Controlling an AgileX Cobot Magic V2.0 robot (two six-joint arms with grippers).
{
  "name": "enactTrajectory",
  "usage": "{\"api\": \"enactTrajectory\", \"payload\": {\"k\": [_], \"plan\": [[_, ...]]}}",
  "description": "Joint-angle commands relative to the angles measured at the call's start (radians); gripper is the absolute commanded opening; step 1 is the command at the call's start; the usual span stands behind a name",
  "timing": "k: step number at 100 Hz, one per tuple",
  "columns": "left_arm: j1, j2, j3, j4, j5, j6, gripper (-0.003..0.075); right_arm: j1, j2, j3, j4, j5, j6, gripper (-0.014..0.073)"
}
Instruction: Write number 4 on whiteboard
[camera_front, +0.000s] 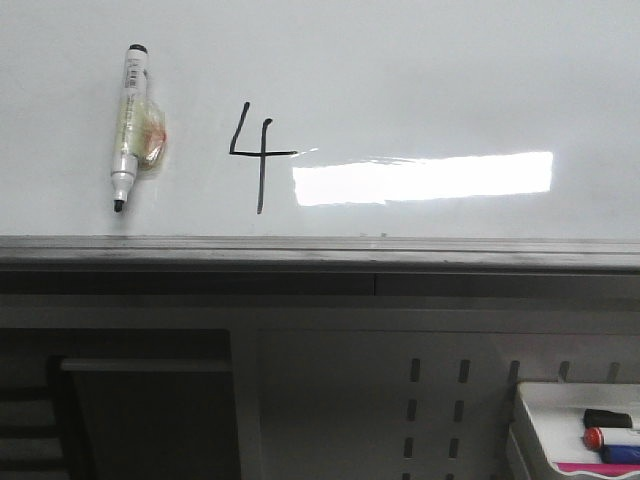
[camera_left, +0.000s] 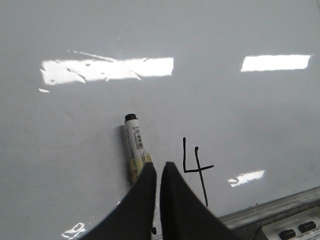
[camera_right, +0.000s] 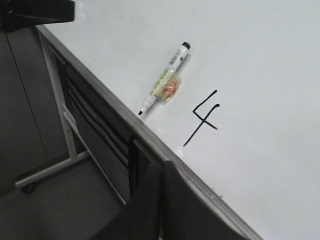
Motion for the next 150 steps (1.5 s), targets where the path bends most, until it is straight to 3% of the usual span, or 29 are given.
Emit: {"api": "enactTrajectory", "payload": {"k": [1, 17, 38, 116, 127, 150], "plan": [[0.002, -0.116, 0.036, 0.027, -0.077, 0.001, -0.0020, -0.007, -0.118, 0.073, 0.000, -0.151, 0.000, -0.0062], [0.002, -0.299, 0.152, 0.125, -0.082, 0.001, -0.0020, -0.007, -0.316, 0.212, 0.000, -0.151, 0.000, -0.0064], [0.002, -0.389, 0.204, 0.129, -0.082, 0.001, -0.0020, -0.007, -0.474, 0.294, 0.000, -0.151, 0.000, -0.0064], [0.004, -0.389, 0.229, 0.151, -0.081, 0.001, -0.0020, -0.007, -0.493, 0.295, 0.000, -0.157, 0.000, -0.0064], [0.050, -0.391, 0.244, 0.201, -0.081, 0.001, -0.0020, -0.007, -0.493, 0.295, 0.000, -0.157, 0.000, -0.0064], [0.250, -0.495, 0.317, 0.203, -0.058, 0.001, -0.0020, -0.007, -0.493, 0.295, 0.000, -0.157, 0.000, -0.0064]]}}
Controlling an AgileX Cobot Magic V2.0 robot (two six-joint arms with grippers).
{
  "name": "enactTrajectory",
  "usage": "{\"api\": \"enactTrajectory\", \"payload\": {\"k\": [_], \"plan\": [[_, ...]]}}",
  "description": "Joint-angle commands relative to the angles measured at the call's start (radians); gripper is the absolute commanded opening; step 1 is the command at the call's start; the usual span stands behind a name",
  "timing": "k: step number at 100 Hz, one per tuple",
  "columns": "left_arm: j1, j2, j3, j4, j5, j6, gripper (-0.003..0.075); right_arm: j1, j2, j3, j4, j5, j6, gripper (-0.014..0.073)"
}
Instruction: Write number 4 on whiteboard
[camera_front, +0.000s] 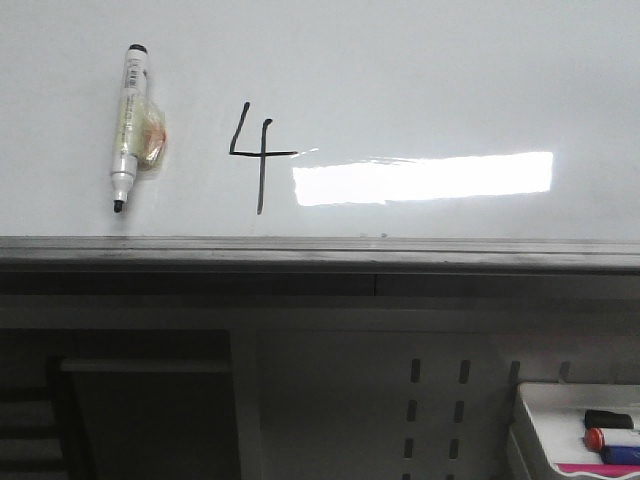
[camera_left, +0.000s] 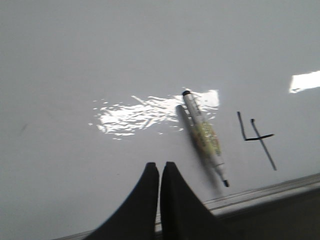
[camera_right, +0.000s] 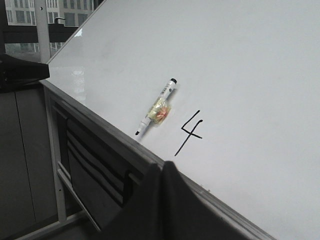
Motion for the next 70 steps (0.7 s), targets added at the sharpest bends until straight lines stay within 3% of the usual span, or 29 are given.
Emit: {"api": "enactTrajectory", "payload": {"k": [1, 29, 51, 70], "plan": [[0.081, -0.034, 0.004, 0.002, -0.064, 0.000, -0.0020, -0.007, 0.006, -0.025, -0.002, -0.084, -0.002, -0.0064], [0.250, -0.137, 0.132, -0.015, 0.016, -0.014, -0.0020, -0.007, 0.006, -0.025, -0.002, -0.084, -0.002, -0.0064], [0.258, -0.137, 0.131, -0.028, 0.263, -0.014, -0.0020, -0.007, 0.008, -0.025, -0.002, -0.084, -0.002, -0.0064], [0.258, -0.137, 0.131, -0.028, 0.256, -0.014, -0.0020, -0.007, 0.008, -0.025, -0.002, -0.084, -0.002, -0.0064]]}}
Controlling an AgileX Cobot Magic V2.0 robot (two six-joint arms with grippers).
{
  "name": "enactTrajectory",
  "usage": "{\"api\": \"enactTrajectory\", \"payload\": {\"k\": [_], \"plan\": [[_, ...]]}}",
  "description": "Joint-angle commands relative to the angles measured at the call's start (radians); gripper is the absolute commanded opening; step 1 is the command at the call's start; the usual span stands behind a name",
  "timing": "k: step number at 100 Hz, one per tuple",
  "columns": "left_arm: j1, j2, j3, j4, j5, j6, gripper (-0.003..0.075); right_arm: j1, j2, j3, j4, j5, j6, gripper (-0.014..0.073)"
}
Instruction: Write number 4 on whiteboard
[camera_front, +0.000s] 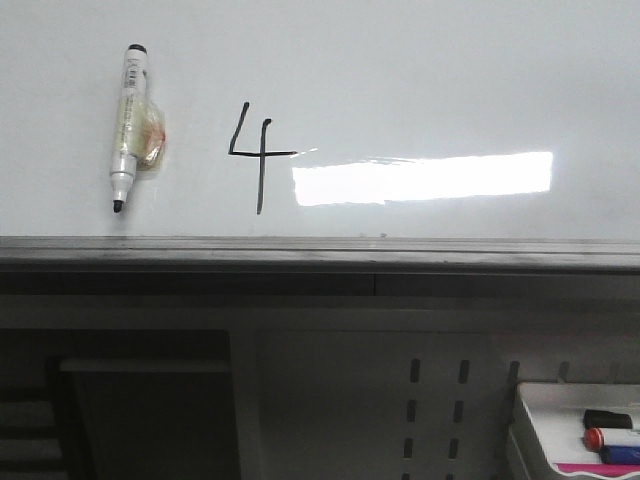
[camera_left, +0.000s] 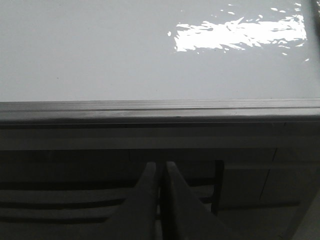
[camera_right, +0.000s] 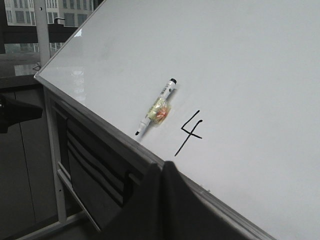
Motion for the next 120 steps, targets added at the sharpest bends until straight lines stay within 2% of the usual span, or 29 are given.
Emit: {"api": "enactTrajectory", "payload": {"k": [1, 94, 106, 120], "plan": [[0.003, -0.027, 0.033, -0.008, -0.050, -0.011, -0.0020, -0.007, 0.008, -0.025, -0.002, -0.083, -0.003, -0.0064], [0.003, -0.027, 0.033, -0.008, -0.050, -0.011, -0.0020, -0.015, 0.008, -0.025, -0.009, -0.095, -0.003, -0.0064], [0.003, -0.027, 0.033, -0.008, -0.050, -0.011, -0.0020, -0.073, 0.008, -0.025, -0.065, -0.097, -0.003, -0.0064], [0.003, -0.027, 0.033, -0.008, -0.050, -0.011, -0.0020, -0.224, 0.008, -0.025, -0.071, -0.111, -0.003, -0.0064]]}}
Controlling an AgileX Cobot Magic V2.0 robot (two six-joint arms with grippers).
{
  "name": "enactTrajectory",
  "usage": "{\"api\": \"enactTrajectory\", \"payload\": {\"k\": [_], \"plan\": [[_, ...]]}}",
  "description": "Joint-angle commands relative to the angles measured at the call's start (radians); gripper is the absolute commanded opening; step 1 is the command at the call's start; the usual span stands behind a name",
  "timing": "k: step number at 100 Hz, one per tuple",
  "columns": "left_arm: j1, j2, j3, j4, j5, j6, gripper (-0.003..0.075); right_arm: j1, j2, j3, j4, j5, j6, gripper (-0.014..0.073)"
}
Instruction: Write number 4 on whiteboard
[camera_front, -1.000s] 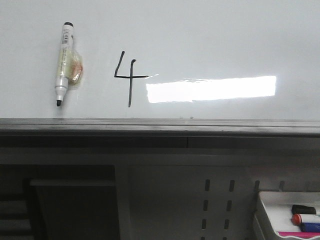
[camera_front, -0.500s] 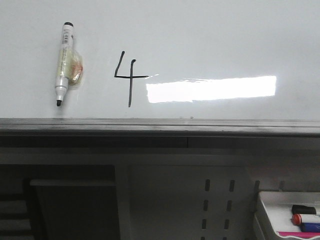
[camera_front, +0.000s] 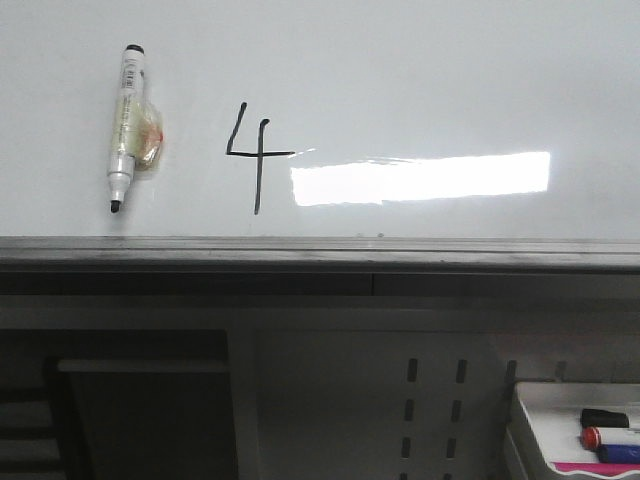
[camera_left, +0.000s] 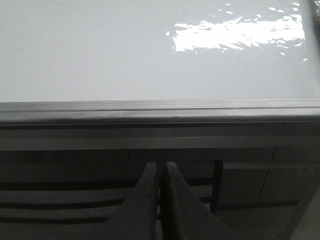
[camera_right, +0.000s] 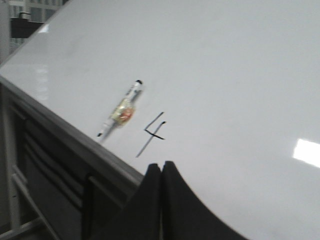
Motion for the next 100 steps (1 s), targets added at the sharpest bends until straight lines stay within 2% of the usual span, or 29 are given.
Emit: {"api": "enactTrajectory", "payload": {"k": [1, 10, 24, 38, 51, 66, 72, 83, 100], "plan": [[0.003, -0.027, 0.033, -0.008, -0.052, -0.011, -0.0020, -0.096, 0.008, -0.025, -0.020, -0.093, -0.003, -0.0064], [0.003, -0.027, 0.033, -0.008, -0.052, -0.011, -0.0020, -0.239, 0.008, -0.025, -0.064, -0.087, -0.003, -0.0064], [0.003, -0.027, 0.033, -0.008, -0.052, -0.011, -0.0020, -0.465, 0.008, -0.008, -0.066, -0.089, -0.003, -0.0064], [0.003, -0.027, 0.033, -0.008, -0.052, -0.011, -0.0020, -0.599, 0.008, 0.040, -0.064, -0.094, -0.003, -0.0064], [0.003, -0.027, 0.033, -0.008, -0.052, -0.011, -0.0020, -0.638, -0.024, 0.118, -0.064, -0.094, 0.016, -0.0064], [0.003, -0.027, 0.033, -0.008, -0.052, -0.011, -0.0020, -0.650, -0.116, 0.228, -0.110, -0.094, 0.147, -0.0064], [0.003, -0.027, 0.033, -0.008, -0.052, -0.011, -0.0020, -0.650, -0.164, 0.225, -0.157, 0.039, 0.182, -0.0064], [0.003, -0.025, 0.033, -0.008, -0.052, -0.011, -0.0020, -0.654, -0.175, 0.225, -0.205, 0.123, 0.238, -0.0064], [0.003, -0.025, 0.033, -0.008, -0.052, -0.011, -0.0020, -0.659, -0.175, 0.225, -0.203, 0.225, 0.250, -0.0064]]}}
